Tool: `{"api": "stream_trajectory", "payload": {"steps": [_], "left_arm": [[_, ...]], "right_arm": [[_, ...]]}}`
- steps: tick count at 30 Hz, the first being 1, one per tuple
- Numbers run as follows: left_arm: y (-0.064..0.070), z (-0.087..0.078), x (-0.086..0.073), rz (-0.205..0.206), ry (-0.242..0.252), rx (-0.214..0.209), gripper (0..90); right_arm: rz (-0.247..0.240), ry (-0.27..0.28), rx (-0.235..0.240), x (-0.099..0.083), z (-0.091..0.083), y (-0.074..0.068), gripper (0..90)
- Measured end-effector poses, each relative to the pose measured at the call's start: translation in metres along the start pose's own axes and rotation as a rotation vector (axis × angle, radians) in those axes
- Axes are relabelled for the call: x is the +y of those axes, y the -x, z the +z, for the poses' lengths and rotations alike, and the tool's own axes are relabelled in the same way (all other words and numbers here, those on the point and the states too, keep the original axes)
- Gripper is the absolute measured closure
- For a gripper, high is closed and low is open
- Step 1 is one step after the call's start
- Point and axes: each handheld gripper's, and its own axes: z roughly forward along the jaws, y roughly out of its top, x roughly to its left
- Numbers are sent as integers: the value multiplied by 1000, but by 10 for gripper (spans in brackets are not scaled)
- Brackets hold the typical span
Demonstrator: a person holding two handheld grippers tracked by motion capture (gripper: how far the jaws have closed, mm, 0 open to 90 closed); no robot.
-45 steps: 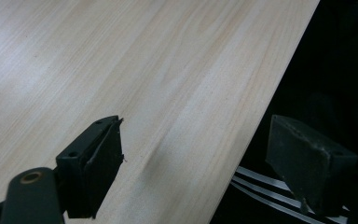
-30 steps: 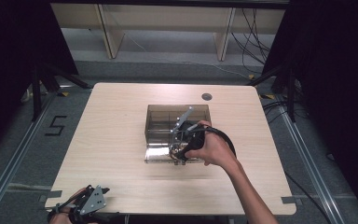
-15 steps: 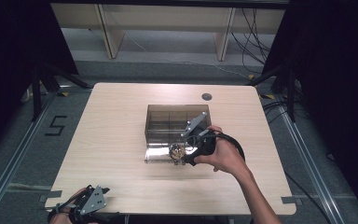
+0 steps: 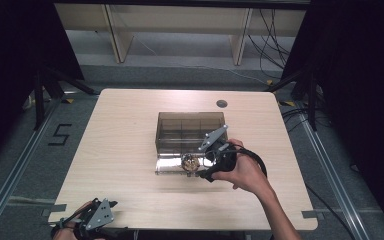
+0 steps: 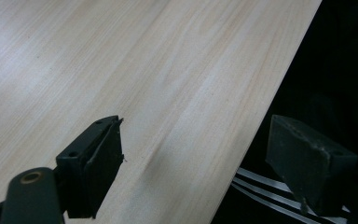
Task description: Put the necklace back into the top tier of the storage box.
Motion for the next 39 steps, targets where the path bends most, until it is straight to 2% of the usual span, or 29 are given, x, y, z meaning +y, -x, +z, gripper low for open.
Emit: {"api": "stream_trajectory", "payload": {"steps": [3,7,9,10,14,15,18,19,21,26,28,30,32,33,35,36,38,39], "left_arm": [[0,0,0,-2,1,1,180],[0,0,0,-3,2,2,180],[0,0,0,-3,2,2,180],[0,0,0,-1,0,0,180],[0,0,0,-11,9,0,180],[0,0,0,-11,10,-2,180],[0,0,0,-3,3,1,180],[0,0,0,-2,2,1,180],[0,0,0,-3,2,2,180],[0,0,0,-6,5,6,180],[1,1,0,-10,15,14,180],[0,0,0,-12,12,-8,180],[0,0,0,-11,11,-9,180],[0,0,0,-7,9,-8,180],[0,0,0,-7,8,-8,180],[0,0,0,-6,8,-8,180],[0,0,0,-9,10,-8,180],[0,-1,1,-7,10,5,180]], "right_arm": [[-6,5,1,-3,-1,-1,329],[12,12,-2,-8,-2,-4,329],[-7,21,1,-9,-2,-3,329],[8,24,-8,-11,-2,-4,330],[7,46,-24,-21,-3,-8,330],[8,46,-11,-22,-2,-9,330],[3,60,-12,-27,-2,-9,330],[25,61,-13,-30,-1,-11,330],[29,59,-8,-32,-1,-12,330],[15,82,10,-39,6,-11,330],[22,81,2,-41,6,-13,330],[26,76,8,-41,5,-14,330],[49,80,-7,-43,5,-17,329],[22,91,-2,-43,5,-16,329],[17,93,0,-45,4,-16,328],[33,94,-4,-46,5,-18,328],[25,89,10,-47,5,-18,328],[41,91,-1,-48,5,-19,328]]}}
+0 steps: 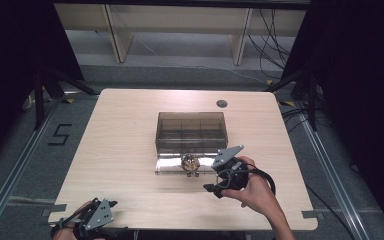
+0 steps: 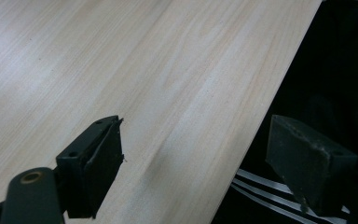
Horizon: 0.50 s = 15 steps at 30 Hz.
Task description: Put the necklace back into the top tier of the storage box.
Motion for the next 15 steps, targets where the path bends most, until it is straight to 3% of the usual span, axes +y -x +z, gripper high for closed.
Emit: {"api": "stream_trajectory", "payload": {"steps": [6,8,9,11,12,13,15], "left_arm": [[0,1,0,-2,0,-10,180],[0,0,0,2,0,0,180],[0,0,0,2,0,0,180],[0,0,0,2,-1,-1,180],[0,0,0,2,-1,-2,180],[0,0,0,0,0,-2,180],[0,0,0,0,0,-2,180]], "right_arm": [[-21,2,-1,-3,0,0,327],[1,2,-6,-5,-1,-3,327],[-2,4,7,-5,-1,-4,326],[-4,3,-9,-6,-1,-5,326],[-25,15,1,-6,-1,-6,326],[-3,7,-8,-7,-2,-7,326],[-7,13,1,-9,-2,-9,325]]}}
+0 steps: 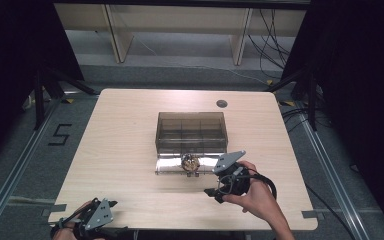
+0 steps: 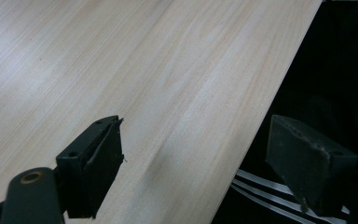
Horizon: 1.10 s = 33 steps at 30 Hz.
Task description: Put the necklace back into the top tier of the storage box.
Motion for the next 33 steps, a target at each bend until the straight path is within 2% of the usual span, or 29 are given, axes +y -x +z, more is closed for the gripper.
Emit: {"api": "stream_trajectory", "payload": {"steps": [8,10,15,17,18,19,21,25,30,31,32,33], "left_arm": [[0,0,0,0,0,1,180],[0,0,0,0,0,1,180],[0,0,0,2,-1,1,180],[0,0,0,1,0,1,180],[0,0,0,1,0,0,180],[0,0,0,2,-1,1,180],[0,0,0,2,-1,1,180],[0,0,0,2,0,1,180],[-1,-1,0,10,-5,5,180],[-1,-1,0,8,-3,6,180],[-1,-1,0,8,-3,5,180],[-1,-1,0,9,-3,6,180]], "right_arm": [[0,-3,8,-5,2,-6,323],[-21,0,14,-7,3,-7,320],[-1,-1,11,-9,4,-10,314],[-26,12,19,-10,5,-9,311],[-34,15,7,-10,6,-9,309],[-14,6,13,-11,5,-11,308],[-7,-2,19,-13,7,-12,305],[-33,5,25,-14,9,-12,301],[-8,-10,21,-17,10,-14,293],[-8,-10,21,-17,10,-14,293],[-30,-1,41,-17,11,-13,293],[-11,0,25,-19,11,-14,292]]}}
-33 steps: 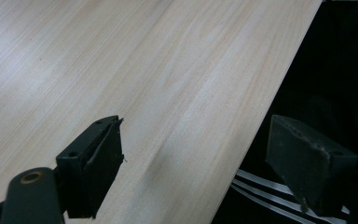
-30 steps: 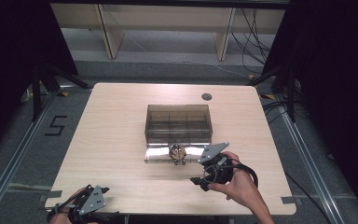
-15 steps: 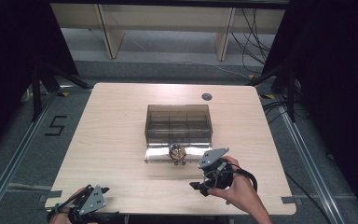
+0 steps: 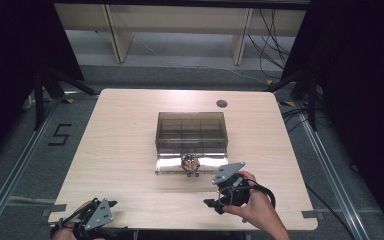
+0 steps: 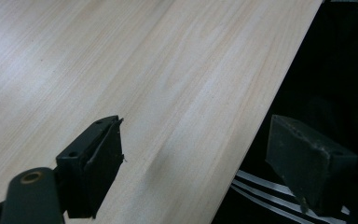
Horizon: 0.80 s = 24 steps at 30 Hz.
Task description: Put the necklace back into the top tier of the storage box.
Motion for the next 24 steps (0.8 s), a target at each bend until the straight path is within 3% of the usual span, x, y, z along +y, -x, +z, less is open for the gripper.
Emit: {"api": "stream_trajectory", "payload": {"steps": [5,7,10,11,17,21,22,24], "left_arm": [[1,0,0,-6,2,-5,180],[0,0,0,0,-1,-2,180],[0,0,0,-5,2,-5,180],[0,0,0,-4,1,-4,180],[0,0,0,0,-1,-1,180],[0,0,0,-1,-1,0,180],[0,0,0,0,-1,-1,180],[1,0,0,-8,3,-6,180]], "right_arm": [[17,-1,-1,-3,0,-1,292],[-11,-2,15,-4,2,1,292],[5,-6,-16,-6,2,-1,291],[-12,1,-6,-6,3,0,291],[-9,-4,7,-9,7,-2,289],[27,-15,21,-12,8,-4,289],[2,-9,15,-13,9,-2,289],[16,-14,12,-14,9,-3,289]]}}
